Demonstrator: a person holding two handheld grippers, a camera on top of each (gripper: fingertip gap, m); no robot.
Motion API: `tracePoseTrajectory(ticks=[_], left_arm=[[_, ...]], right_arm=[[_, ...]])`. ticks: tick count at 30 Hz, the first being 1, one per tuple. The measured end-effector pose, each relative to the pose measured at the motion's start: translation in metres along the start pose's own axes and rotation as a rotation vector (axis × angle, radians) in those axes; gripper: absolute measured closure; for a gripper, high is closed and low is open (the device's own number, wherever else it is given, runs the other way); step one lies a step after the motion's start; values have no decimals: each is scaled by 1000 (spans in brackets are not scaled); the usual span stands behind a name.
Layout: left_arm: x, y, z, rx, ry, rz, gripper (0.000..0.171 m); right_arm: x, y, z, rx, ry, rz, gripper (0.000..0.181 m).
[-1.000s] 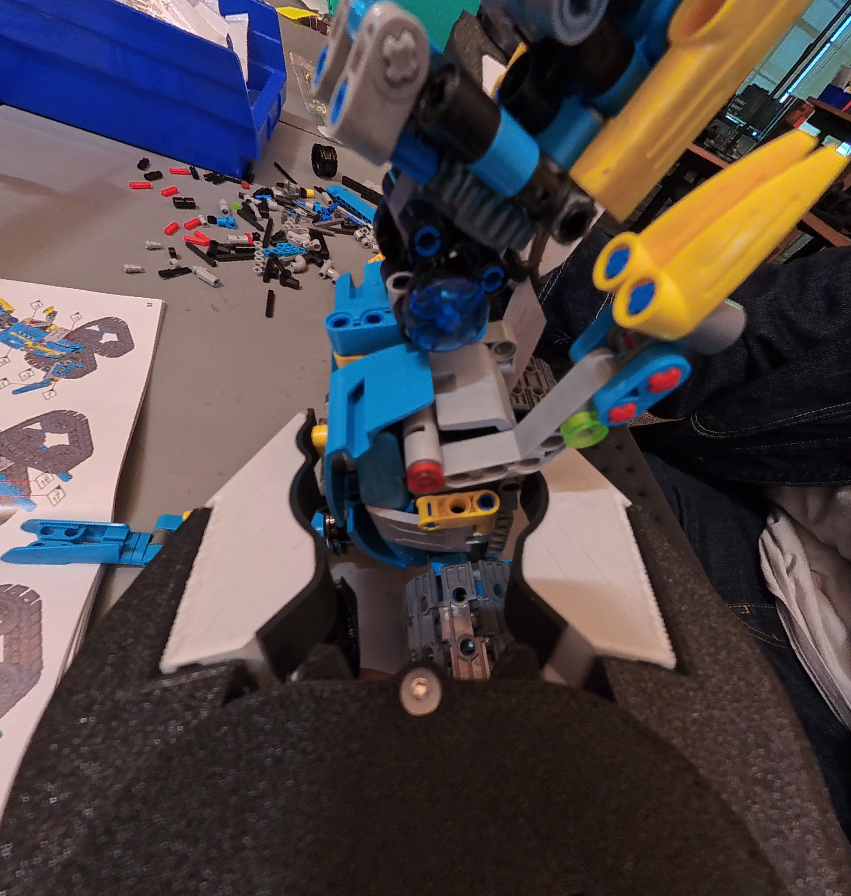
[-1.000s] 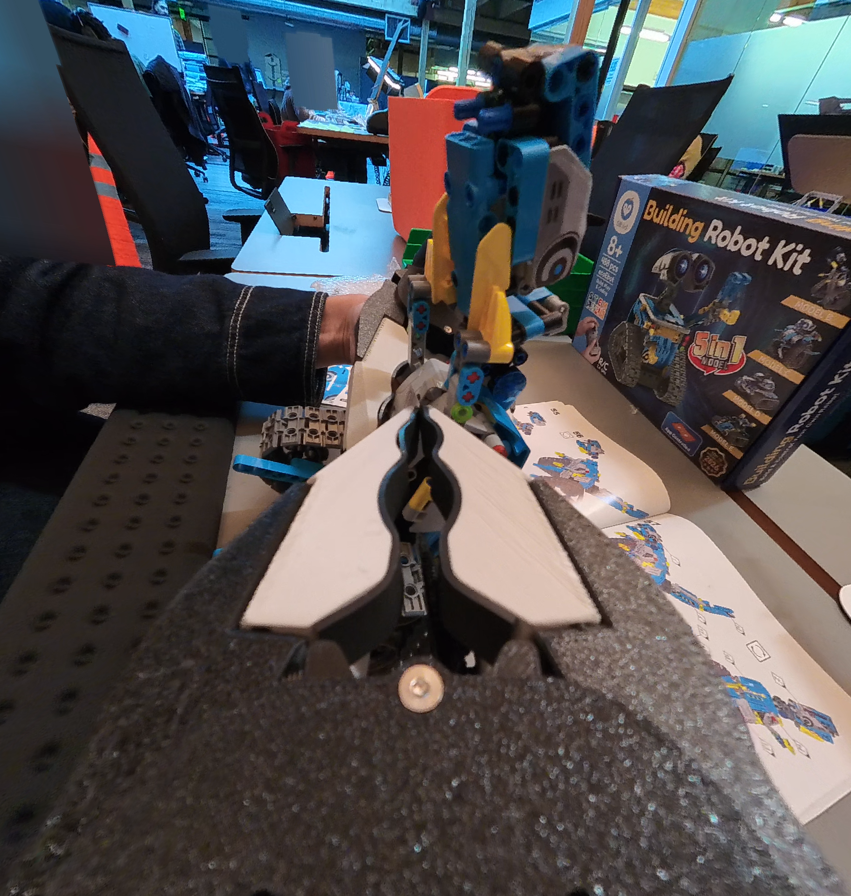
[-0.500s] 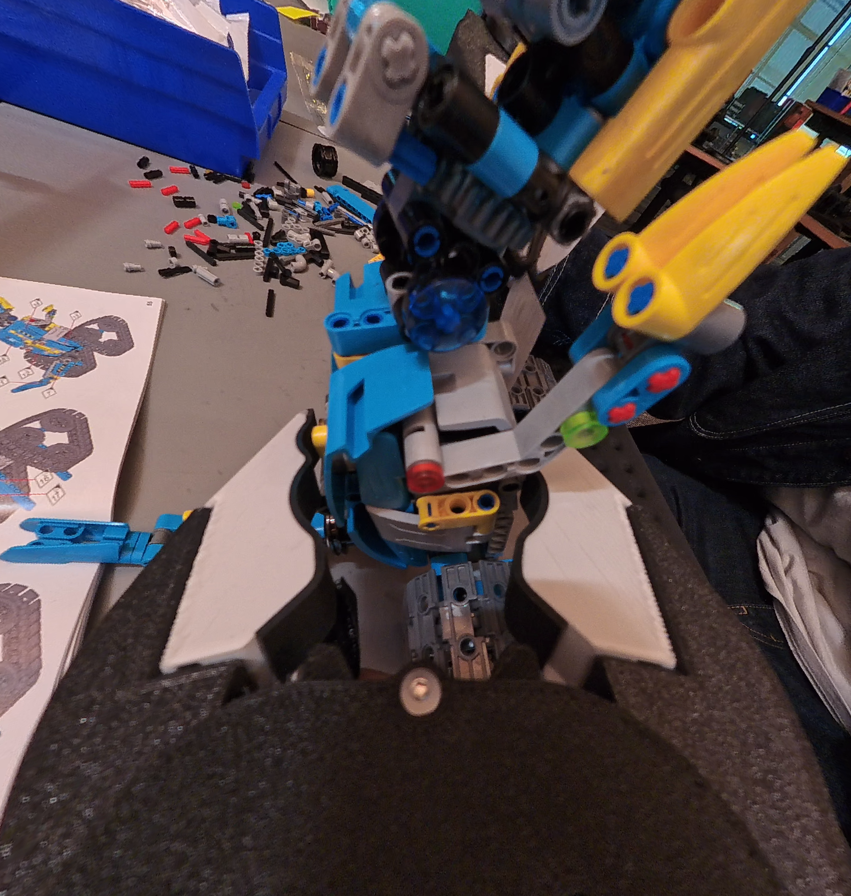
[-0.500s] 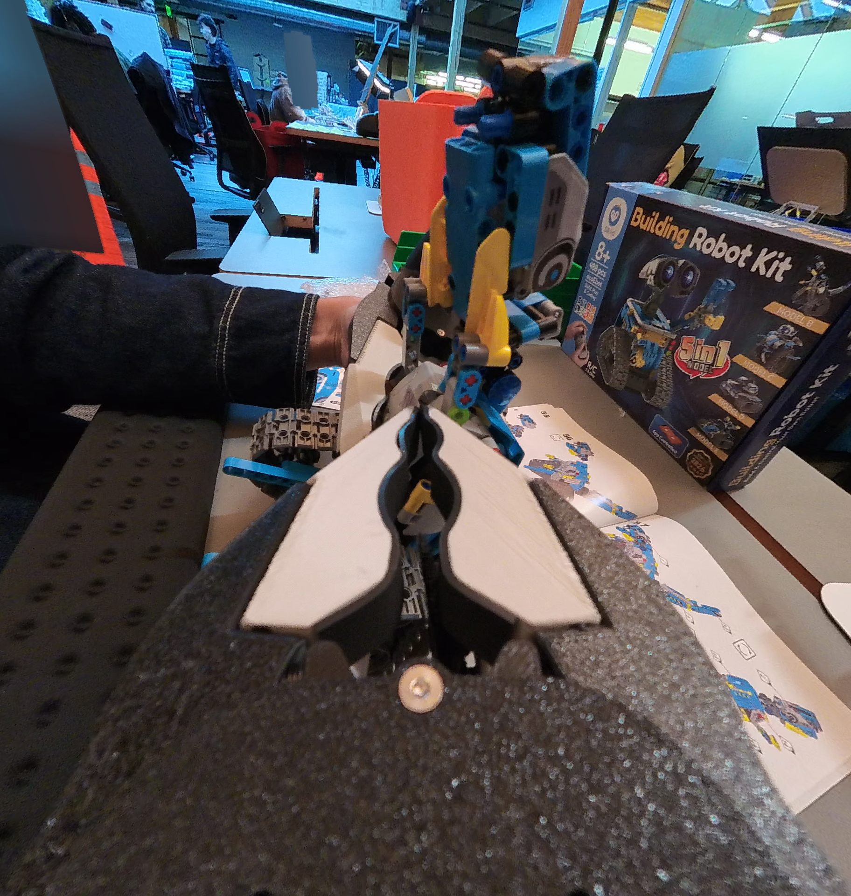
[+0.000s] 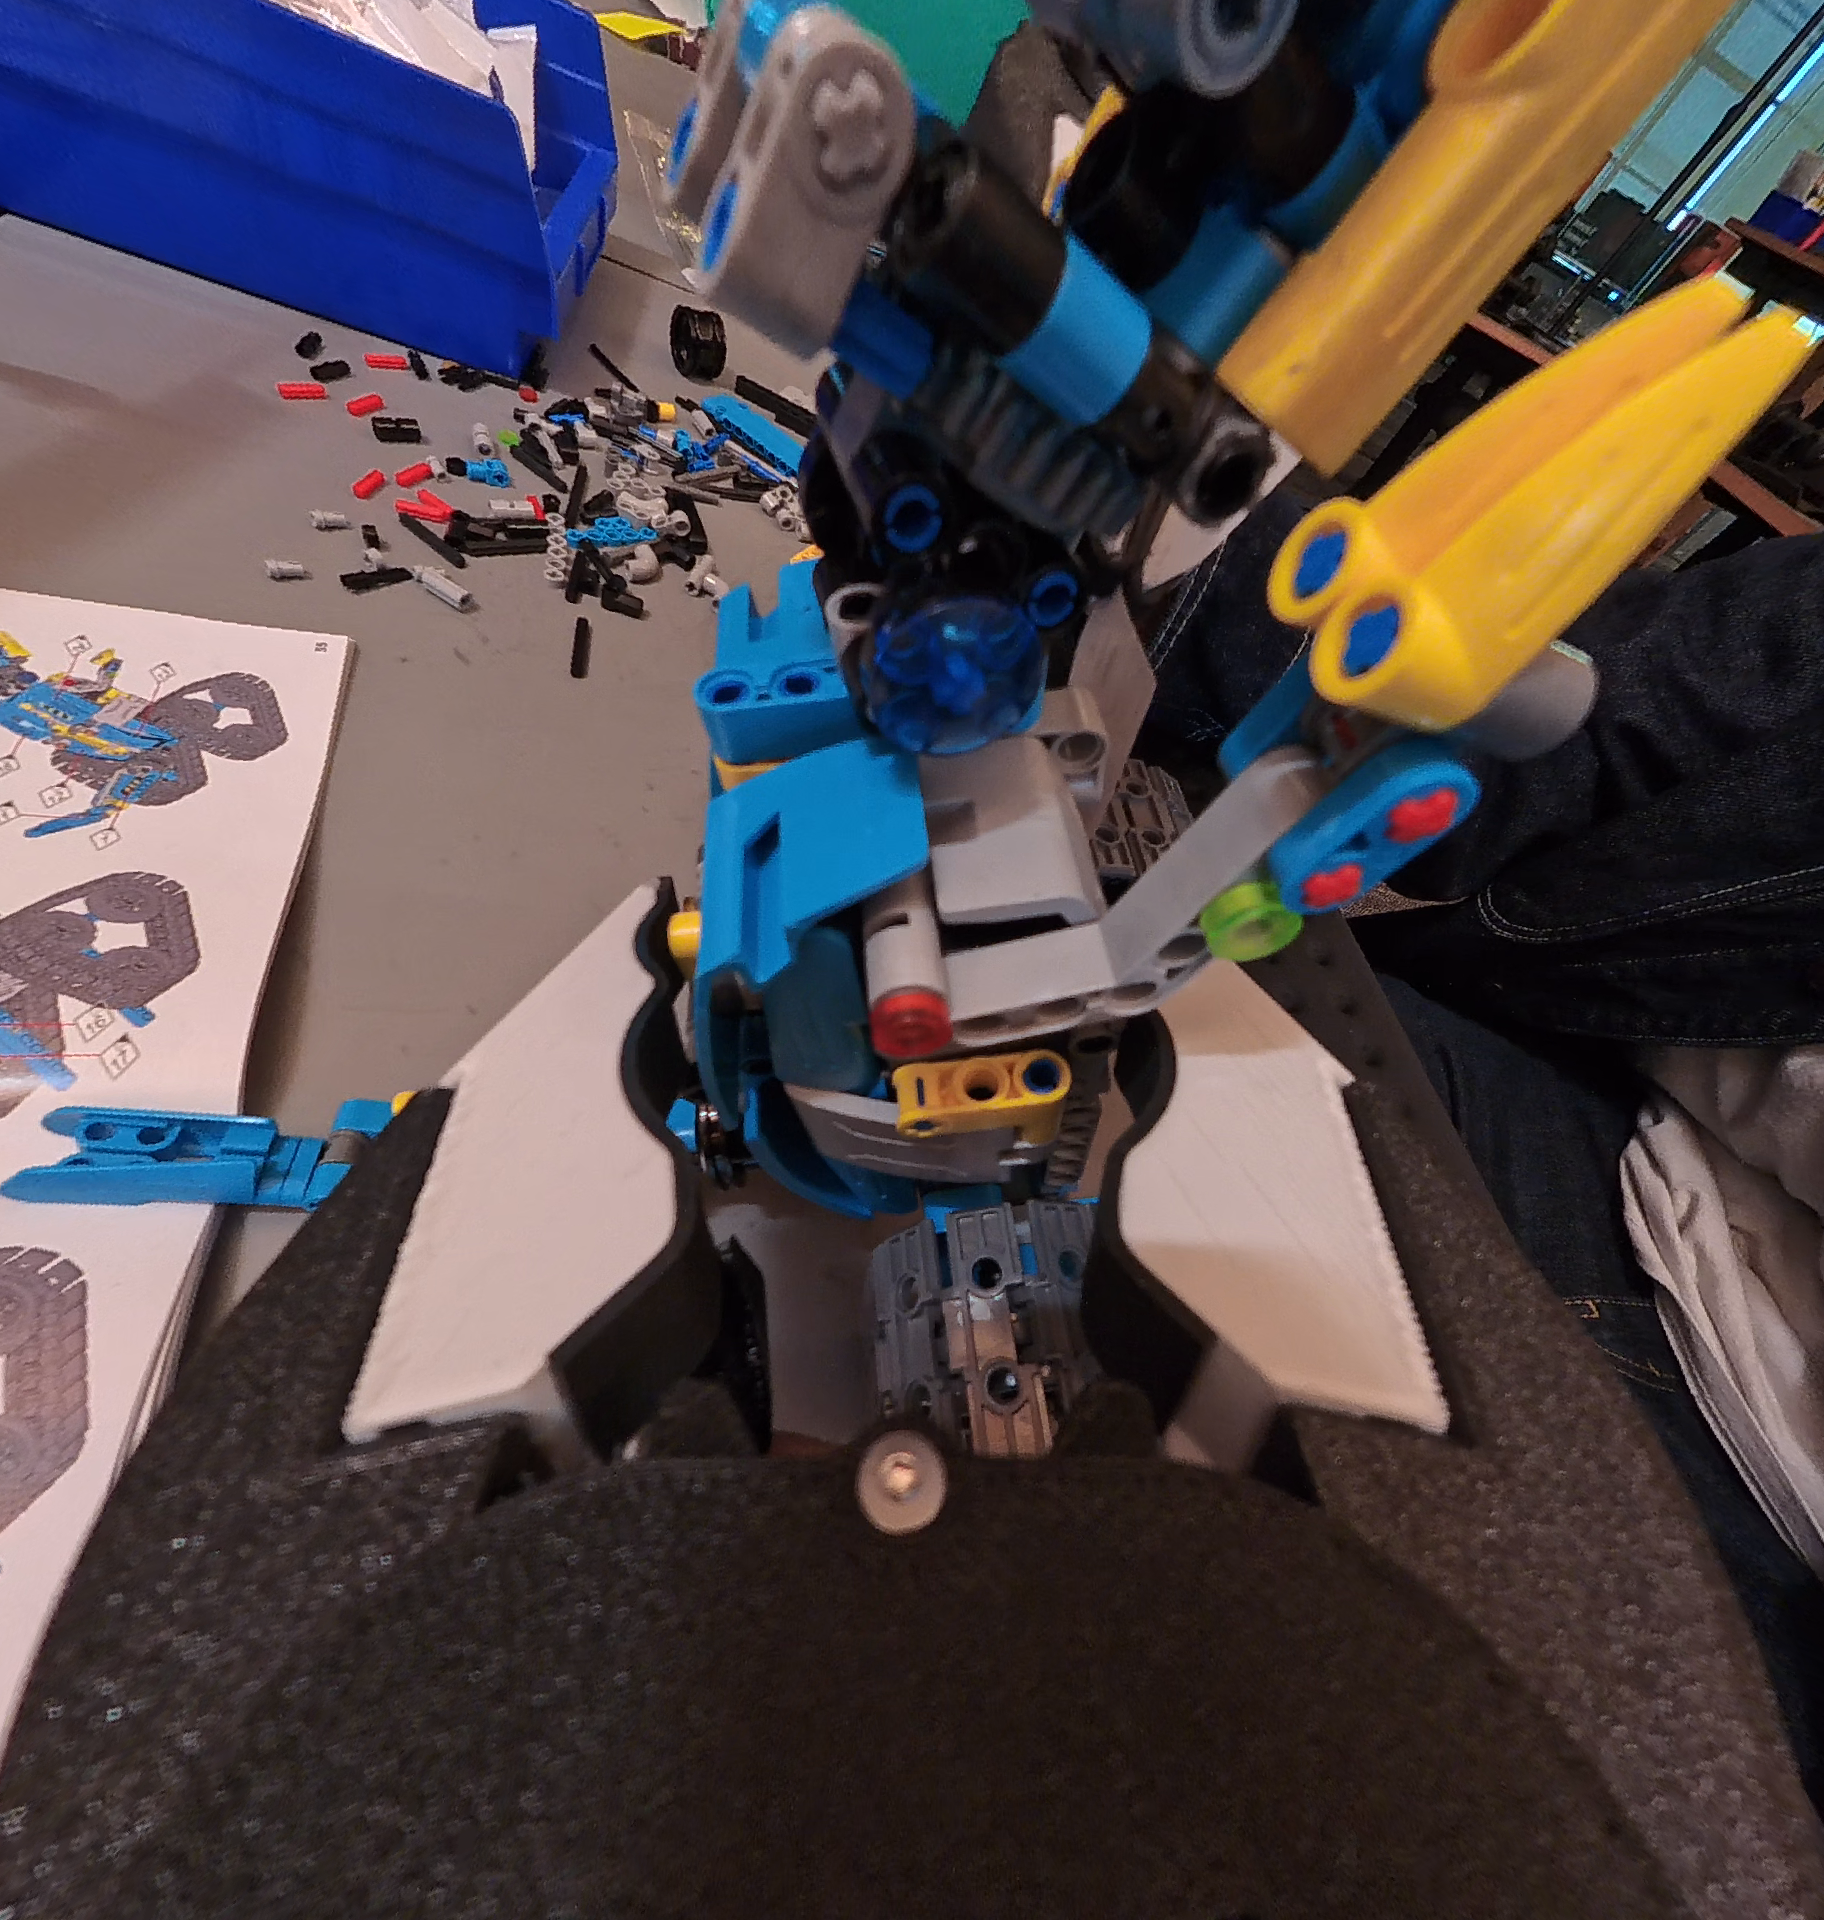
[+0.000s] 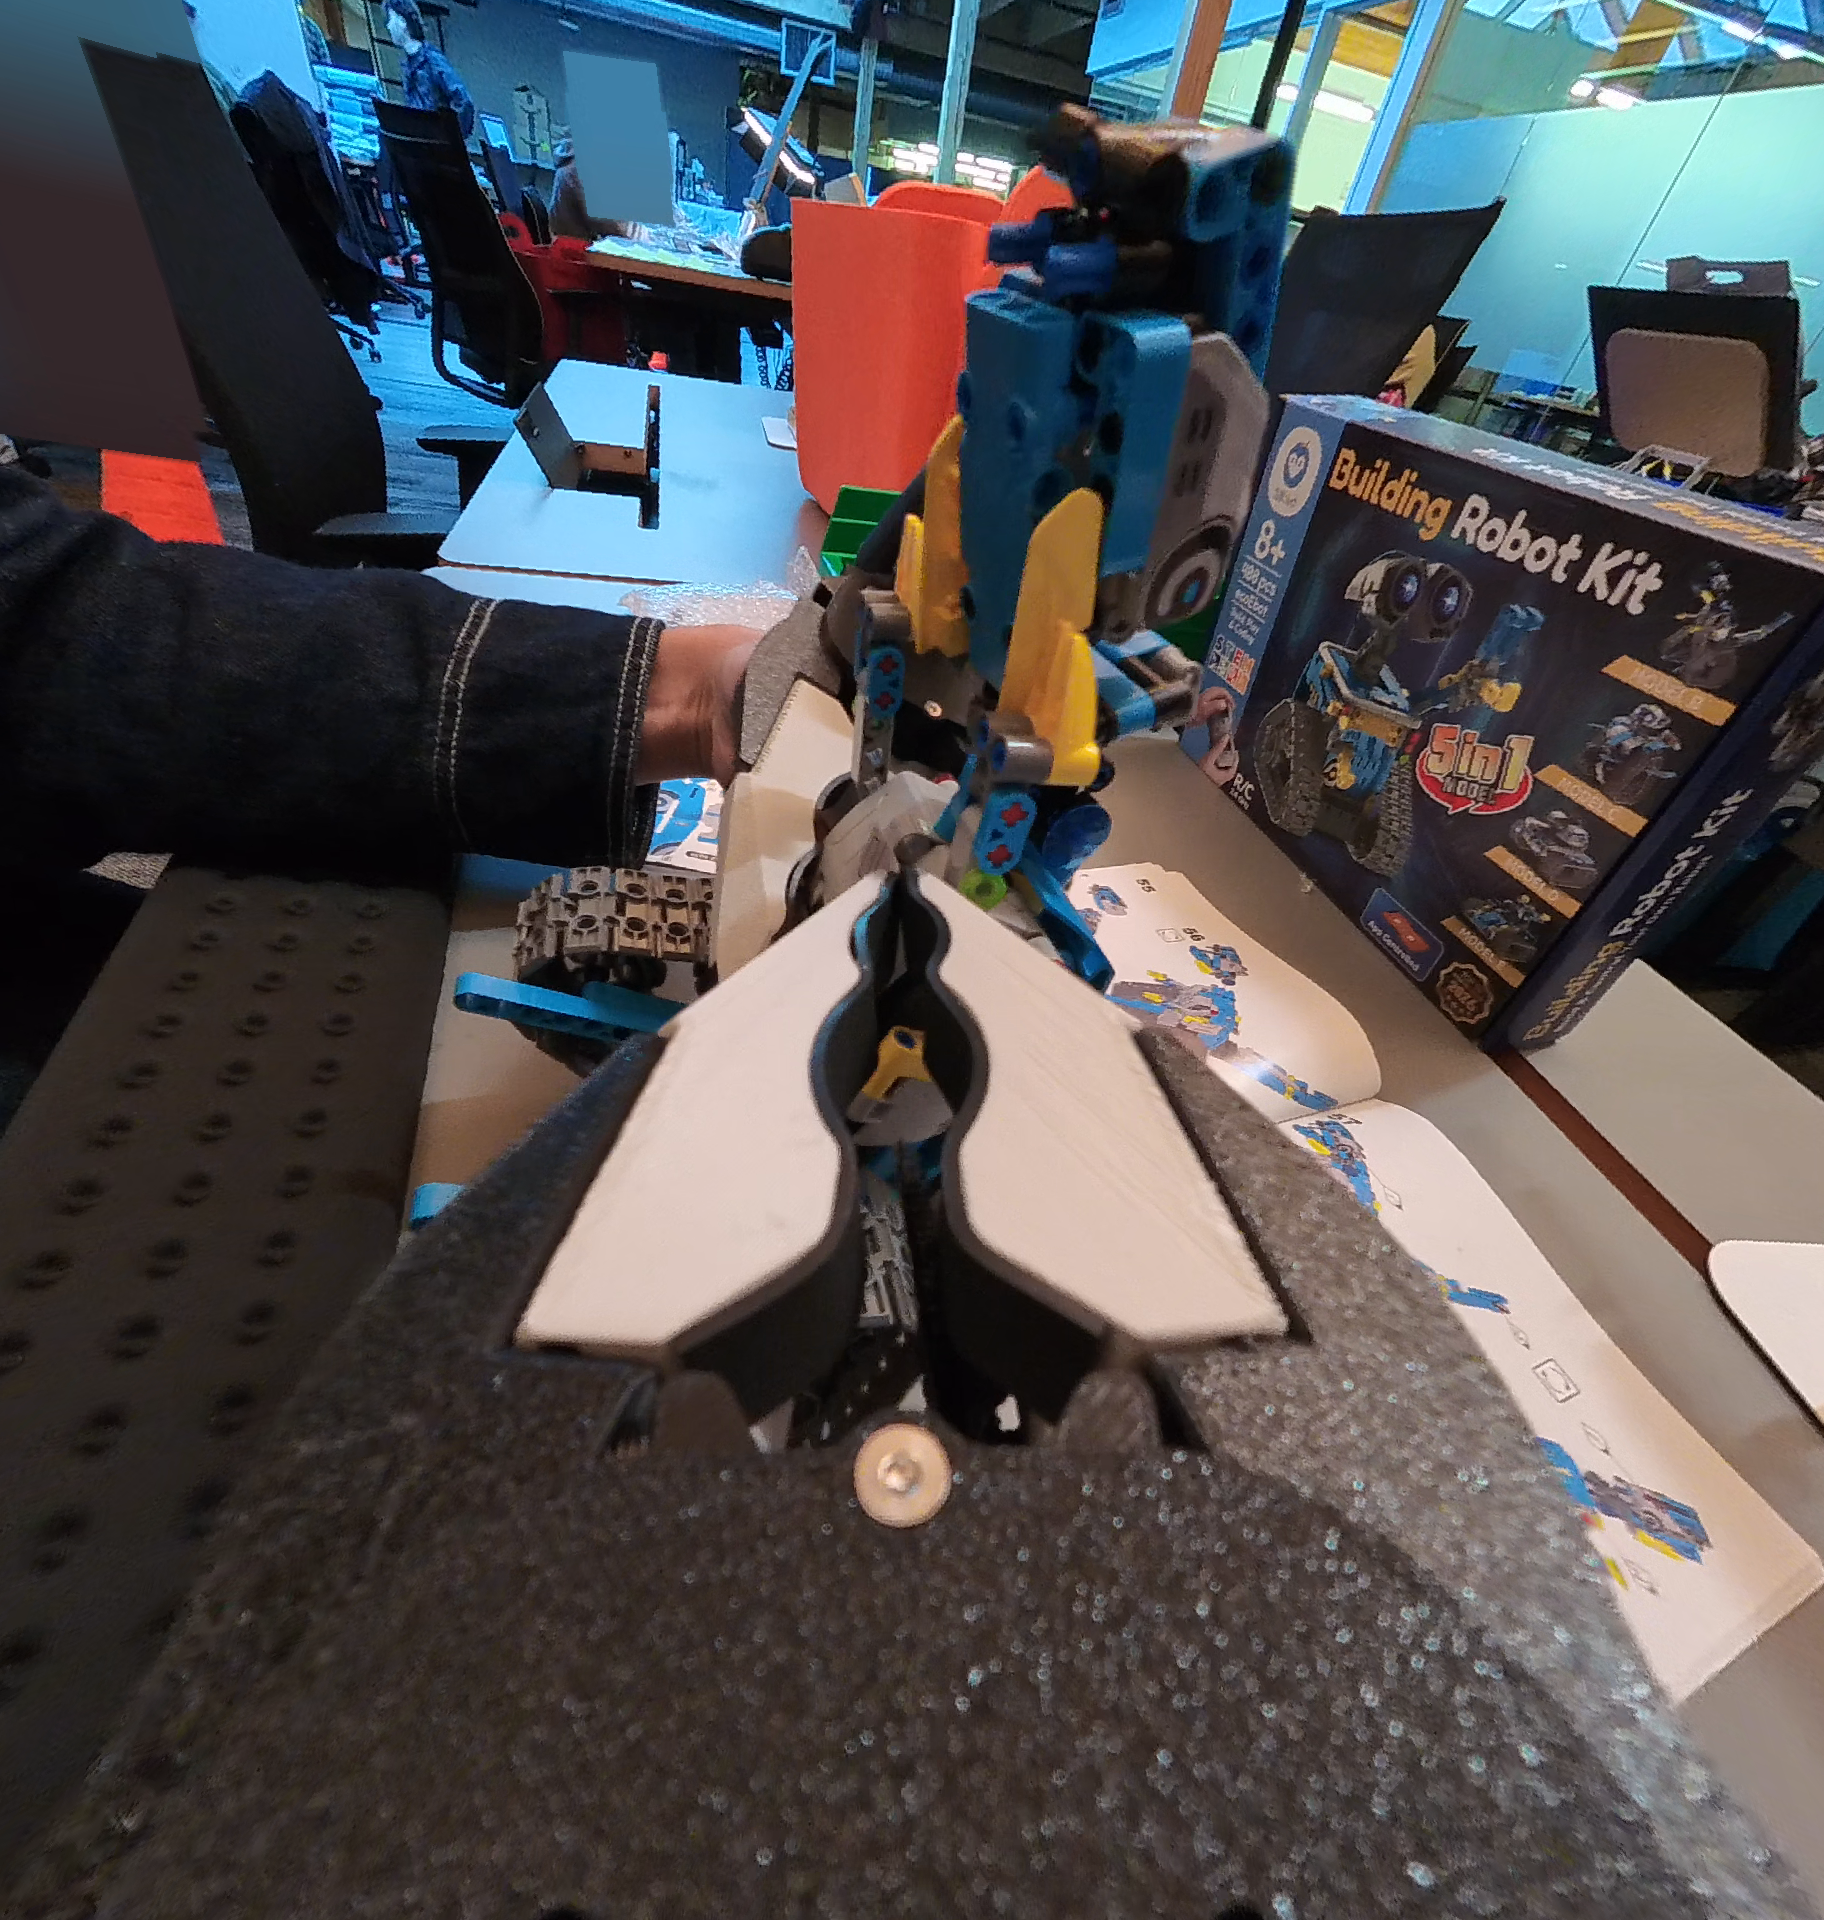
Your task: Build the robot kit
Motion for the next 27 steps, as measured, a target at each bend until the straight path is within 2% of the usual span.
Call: tracePoseTrajectory(ticks=[14,27], left_arm=[[0,0,0,5,0,-6,87],[0,0,0,11,-6,-17,87]], right_arm=[[1,-1,1,123,23,-107,181],[0,-2,1,158,20,-117,181]])
Point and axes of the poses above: each gripper's, where its closed fingertips meet, z out along the fingers, x out of its underside, y = z × x across the jaws, the point moved 2 cm from there along -z, back along the fingers, and after that the axes turned 15 degrees about -x, right-handed, at the moved point
